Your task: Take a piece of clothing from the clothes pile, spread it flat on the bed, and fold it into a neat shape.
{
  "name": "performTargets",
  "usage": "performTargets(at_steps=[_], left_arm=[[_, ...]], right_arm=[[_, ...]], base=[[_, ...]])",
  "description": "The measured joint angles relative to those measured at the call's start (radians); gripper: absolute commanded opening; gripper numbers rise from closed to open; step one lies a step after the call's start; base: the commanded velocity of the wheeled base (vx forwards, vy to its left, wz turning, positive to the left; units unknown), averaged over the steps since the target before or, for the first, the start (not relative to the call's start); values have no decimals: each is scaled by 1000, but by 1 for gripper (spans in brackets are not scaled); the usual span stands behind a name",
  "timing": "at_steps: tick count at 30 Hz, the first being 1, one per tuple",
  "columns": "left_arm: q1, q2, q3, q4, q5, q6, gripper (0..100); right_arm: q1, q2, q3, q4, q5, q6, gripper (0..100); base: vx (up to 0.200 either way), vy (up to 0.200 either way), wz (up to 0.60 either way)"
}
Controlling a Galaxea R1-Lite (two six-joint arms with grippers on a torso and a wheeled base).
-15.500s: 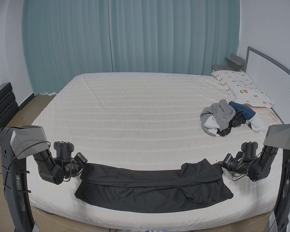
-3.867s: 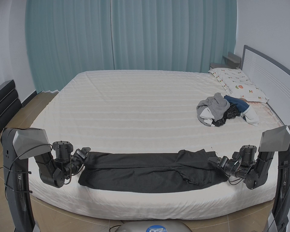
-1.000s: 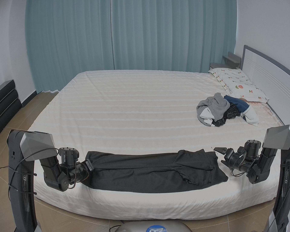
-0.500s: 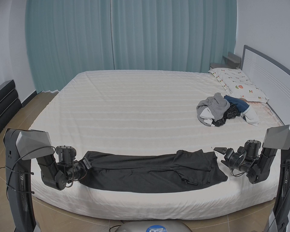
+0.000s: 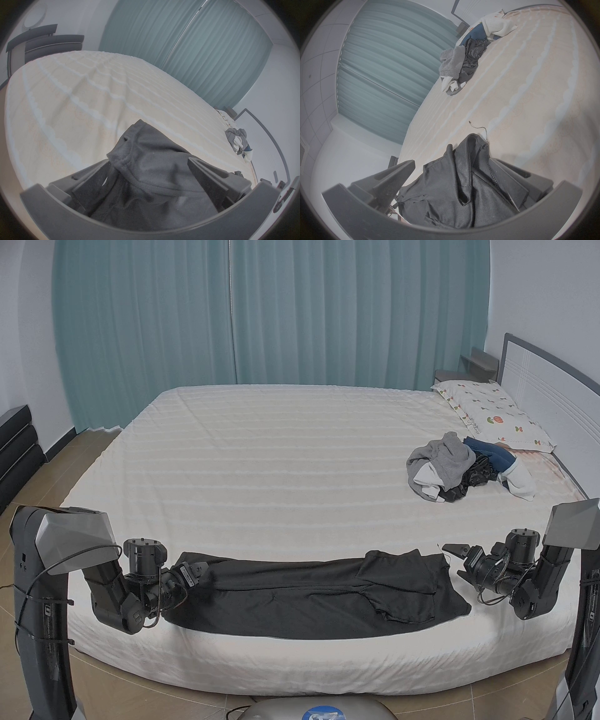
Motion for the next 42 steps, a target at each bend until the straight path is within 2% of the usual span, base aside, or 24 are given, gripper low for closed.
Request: performTargets(at_steps=[5, 6, 19, 28, 35, 42], left_arm=[[-12, 3, -14, 1, 44, 4, 100], [-15, 3, -14, 4, 45, 5, 0], [-34, -2, 3, 20, 49, 27, 0], [2, -32, 3, 25, 49, 31, 0], [30, -83, 3, 98, 50, 40, 0], [90, -116, -12, 111, 47, 46, 0]], right_arm=[[0, 0, 0, 0, 0, 0, 100], [0, 0, 0, 0, 0, 0, 100], [0, 0, -1, 0, 0, 0, 100], [-7, -3, -4, -3, -1, 24, 100], [-25, -4, -18, -1, -2, 39, 100], [-31, -4, -22, -1, -1, 40, 100]], base=[[0, 0, 0], [0, 0, 0], [0, 0, 0], [0, 0, 0], [0, 0, 0], [0, 0, 0]])
